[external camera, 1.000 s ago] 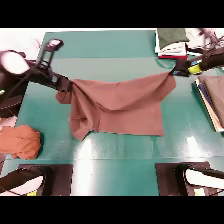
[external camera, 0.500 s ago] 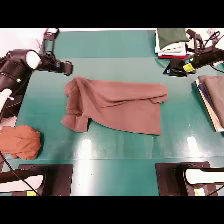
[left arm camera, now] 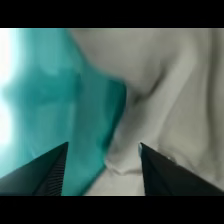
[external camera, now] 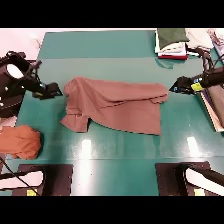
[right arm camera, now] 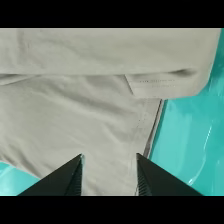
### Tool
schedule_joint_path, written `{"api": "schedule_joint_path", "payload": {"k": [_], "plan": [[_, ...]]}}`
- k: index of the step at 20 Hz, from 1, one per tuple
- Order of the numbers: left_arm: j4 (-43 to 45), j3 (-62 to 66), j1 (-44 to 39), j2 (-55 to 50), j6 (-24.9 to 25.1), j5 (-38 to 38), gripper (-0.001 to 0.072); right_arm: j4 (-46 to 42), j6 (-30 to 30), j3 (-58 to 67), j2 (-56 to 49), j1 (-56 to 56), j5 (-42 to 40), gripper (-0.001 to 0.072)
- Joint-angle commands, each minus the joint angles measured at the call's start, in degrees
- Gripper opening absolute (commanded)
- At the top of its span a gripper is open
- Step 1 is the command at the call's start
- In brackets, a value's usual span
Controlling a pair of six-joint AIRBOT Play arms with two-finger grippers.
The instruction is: Fold the shirts.
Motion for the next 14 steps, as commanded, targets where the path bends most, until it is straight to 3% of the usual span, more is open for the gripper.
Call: {"api": "schedule_joint_path", "payload": {"k": [1, 5, 10, 11, 14], "plan": [[-7.5, -8.7, 1.1, 0.0, 3.6, 2.6, 0.0526, 0.0, -0.1, -4.4, 4.0, -0.2, -2.9, 0.0360], [-15.4, -13.7, 1.1, 0.0, 10.6, 4.6, 0.0526, 3.4, -0.1, -4.4, 3.9, -0.2, -3.3, 0.0360], [-18.1, -14.5, 1.1, 0.0, 10.7, 7.3, 0.0515, 4.4, -0.1, -4.4, 3.9, -0.2, -3.4, 0.0361], [-19.2, -14.5, 1.1, 0.0, 10.8, 7.3, 0.0358, 4.4, -0.1, -4.4, 3.9, -0.2, -3.2, 0.0361], [-19.4, -13.9, 1.1, 2.0, 12.2, 7.4, 0.0031, 2.8, -0.1, -4.4, 3.9, -0.9, 0.0, 0.0361]]}}
